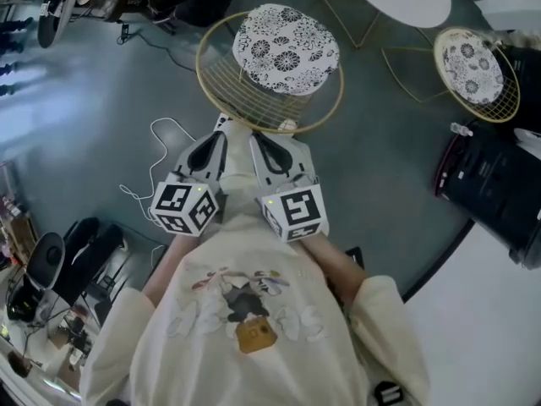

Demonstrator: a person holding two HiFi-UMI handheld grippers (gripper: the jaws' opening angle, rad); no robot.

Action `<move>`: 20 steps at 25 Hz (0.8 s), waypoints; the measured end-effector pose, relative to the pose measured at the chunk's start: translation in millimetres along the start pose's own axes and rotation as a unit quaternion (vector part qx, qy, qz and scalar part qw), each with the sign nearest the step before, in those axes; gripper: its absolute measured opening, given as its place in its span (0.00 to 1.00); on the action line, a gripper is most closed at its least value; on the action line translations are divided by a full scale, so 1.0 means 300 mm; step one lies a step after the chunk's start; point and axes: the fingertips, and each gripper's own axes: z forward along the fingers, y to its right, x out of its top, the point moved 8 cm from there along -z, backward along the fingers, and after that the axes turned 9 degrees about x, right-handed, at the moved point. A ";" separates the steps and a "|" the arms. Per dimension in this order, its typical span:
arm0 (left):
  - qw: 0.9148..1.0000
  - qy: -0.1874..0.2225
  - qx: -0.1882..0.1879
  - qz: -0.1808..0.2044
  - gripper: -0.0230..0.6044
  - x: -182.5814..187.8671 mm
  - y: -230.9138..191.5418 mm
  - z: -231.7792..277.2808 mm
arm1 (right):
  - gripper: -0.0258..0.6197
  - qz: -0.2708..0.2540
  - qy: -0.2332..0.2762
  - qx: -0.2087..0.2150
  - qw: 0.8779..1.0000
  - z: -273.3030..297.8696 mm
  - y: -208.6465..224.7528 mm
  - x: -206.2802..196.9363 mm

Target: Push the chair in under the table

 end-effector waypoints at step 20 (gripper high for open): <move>0.992 -0.099 0.025 -0.079 0.05 -0.103 -0.361 0.330 | 0.10 -0.088 -0.151 0.046 0.984 0.308 0.144 -0.120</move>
